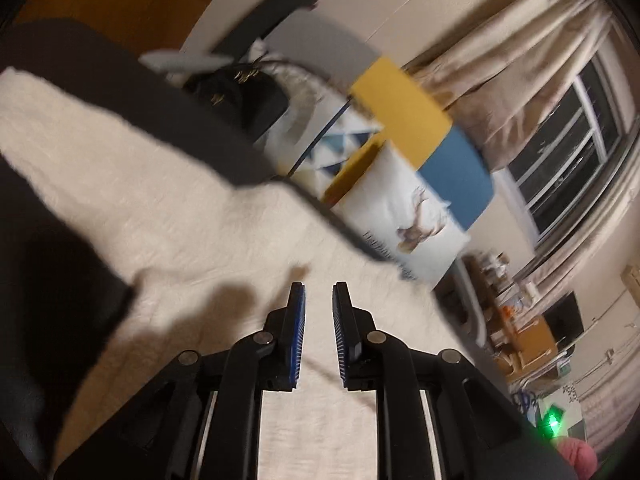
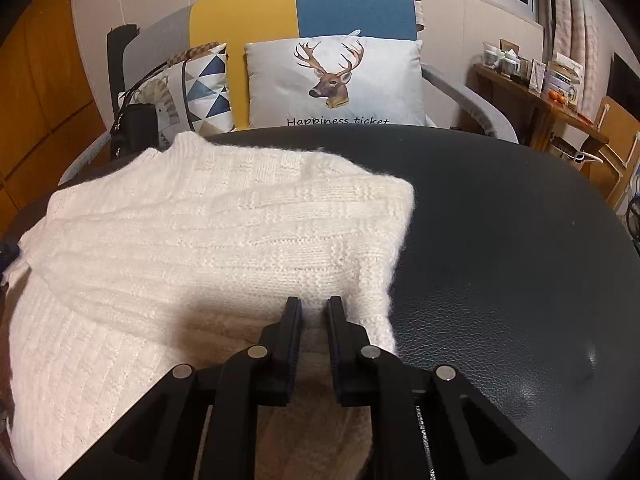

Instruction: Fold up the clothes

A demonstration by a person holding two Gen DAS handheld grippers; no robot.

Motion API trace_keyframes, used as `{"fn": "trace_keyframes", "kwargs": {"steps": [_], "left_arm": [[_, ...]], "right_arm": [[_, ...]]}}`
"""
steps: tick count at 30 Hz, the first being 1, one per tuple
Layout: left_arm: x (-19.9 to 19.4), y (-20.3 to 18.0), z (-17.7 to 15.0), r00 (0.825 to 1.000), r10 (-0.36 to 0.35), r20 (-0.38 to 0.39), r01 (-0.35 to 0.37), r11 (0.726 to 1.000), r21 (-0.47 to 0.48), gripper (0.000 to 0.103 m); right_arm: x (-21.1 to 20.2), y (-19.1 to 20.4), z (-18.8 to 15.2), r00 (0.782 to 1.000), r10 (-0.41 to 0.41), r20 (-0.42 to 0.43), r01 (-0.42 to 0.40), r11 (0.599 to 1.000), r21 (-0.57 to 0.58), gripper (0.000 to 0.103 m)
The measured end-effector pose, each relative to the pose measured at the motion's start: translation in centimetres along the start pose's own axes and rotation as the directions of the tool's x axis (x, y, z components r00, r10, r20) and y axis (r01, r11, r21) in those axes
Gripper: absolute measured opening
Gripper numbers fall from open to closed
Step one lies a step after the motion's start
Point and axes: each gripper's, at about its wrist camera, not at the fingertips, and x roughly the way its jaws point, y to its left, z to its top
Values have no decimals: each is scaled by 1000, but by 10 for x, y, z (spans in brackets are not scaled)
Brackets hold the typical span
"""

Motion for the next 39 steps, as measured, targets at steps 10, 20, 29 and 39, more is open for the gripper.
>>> {"fn": "trace_keyframes", "kwargs": {"steps": [10,20,29,39], "left_arm": [[95,-135,-77,935,-162,-314,244,939,243,15],[126,-105,-74,931,-3,-365,94,968,232,3],[92,-17,-15,959,79,-271,-27,981,192,3],[40,-12,-15,987,116,-108,-98,983,155,4]], "right_arm": [[-1,2,-2,1000,-6,15,6,1000,0,11],[0,2,-3,1000,-14,15,14,1000,-3,11],[1,3,-3,1000,-27,15,27,1000,-14,11],[1,1,-3,1000,-23,17,23,1000,-13,11]]}}
